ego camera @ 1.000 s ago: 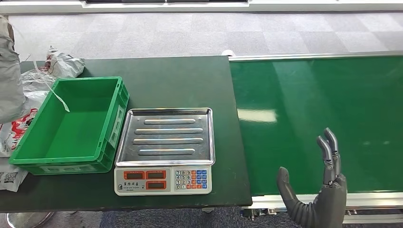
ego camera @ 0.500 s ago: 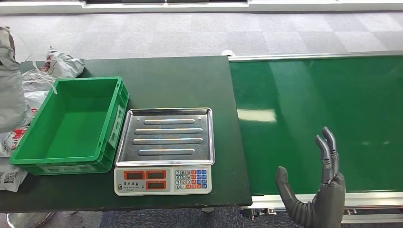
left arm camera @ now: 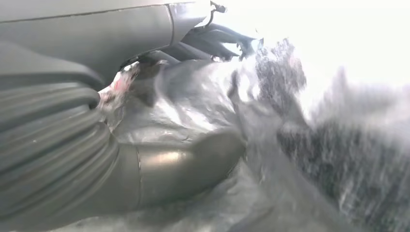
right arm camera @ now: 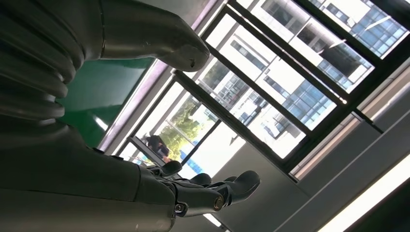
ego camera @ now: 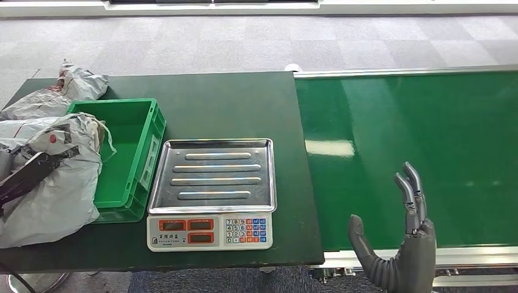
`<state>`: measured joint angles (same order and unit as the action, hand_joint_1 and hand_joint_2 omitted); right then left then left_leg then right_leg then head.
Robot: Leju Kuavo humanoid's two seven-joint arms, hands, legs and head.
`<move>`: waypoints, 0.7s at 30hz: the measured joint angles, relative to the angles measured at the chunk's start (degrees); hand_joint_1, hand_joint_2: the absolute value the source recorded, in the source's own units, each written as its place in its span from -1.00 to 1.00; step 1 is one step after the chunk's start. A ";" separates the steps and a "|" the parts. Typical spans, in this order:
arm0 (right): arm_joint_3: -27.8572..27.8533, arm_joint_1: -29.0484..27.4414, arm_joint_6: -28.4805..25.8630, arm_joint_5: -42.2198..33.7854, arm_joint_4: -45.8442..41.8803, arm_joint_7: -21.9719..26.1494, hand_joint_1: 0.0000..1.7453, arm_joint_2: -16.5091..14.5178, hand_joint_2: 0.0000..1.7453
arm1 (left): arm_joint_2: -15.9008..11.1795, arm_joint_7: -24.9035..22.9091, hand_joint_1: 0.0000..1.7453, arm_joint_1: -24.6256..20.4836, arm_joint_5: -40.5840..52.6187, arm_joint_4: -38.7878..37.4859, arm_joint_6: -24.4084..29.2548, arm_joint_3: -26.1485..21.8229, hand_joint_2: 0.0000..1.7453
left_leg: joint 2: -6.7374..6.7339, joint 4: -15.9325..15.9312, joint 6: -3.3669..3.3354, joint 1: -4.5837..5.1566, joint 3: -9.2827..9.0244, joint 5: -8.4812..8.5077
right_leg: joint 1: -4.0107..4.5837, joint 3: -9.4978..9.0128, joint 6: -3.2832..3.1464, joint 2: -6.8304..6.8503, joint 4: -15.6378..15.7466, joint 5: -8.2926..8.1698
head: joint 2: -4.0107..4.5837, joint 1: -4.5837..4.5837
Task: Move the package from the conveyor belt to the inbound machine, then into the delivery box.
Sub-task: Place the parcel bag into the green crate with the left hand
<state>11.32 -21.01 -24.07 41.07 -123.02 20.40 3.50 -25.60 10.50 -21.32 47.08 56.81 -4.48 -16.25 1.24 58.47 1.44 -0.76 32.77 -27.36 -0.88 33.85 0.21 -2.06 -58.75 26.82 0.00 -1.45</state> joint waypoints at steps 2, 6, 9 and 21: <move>0.00 -0.04 -0.09 0.22 0.08 -0.01 -1.00 0.00 1.00 | 0.50 0.57 -0.95 1.27 -1.68 1.45 -1.31 0.01 1.00 | 0.00 0.00 0.00 0.00 0.00 0.00 | 0.00 0.01 0.00 0.01 0.00 0.00 | 0.00 -0.01; 0.00 -0.09 -0.26 0.45 0.23 -0.05 -1.00 0.00 1.00 | 1.11 1.09 -1.00 2.84 -3.17 3.58 -2.24 0.01 0.50 | 0.01 0.00 0.00 -0.02 0.00 0.00 | 0.01 0.01 0.00 0.02 0.00 0.00 | 0.00 0.01; 0.00 -0.11 -0.41 0.68 0.28 -0.25 -1.00 0.00 1.00 | 1.20 1.72 -1.00 3.77 -6.00 5.30 -4.43 0.11 -1.00 | 0.01 -0.01 0.00 -0.02 0.00 0.00 | 0.02 0.01 -0.01 0.02 0.00 0.00 | 0.00 0.01; 0.00 -0.27 -0.97 2.04 0.81 -1.19 -1.00 -0.78 1.00 | 2.36 0.68 -1.00 7.67 -23.12 20.11 -7.64 1.50 -1.00 | 0.01 0.01 0.00 -0.02 0.00 0.00 | 0.02 0.01 0.00 0.03 0.00 0.00 | 0.00 0.01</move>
<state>11.32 -21.28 -25.04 43.11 -122.20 19.21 2.72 -23.23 11.18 -13.65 23.96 76.91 -12.12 -14.75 1.25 58.48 1.44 -0.78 32.77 -27.36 -0.86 33.86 0.21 -2.02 -58.75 26.82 0.00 -1.44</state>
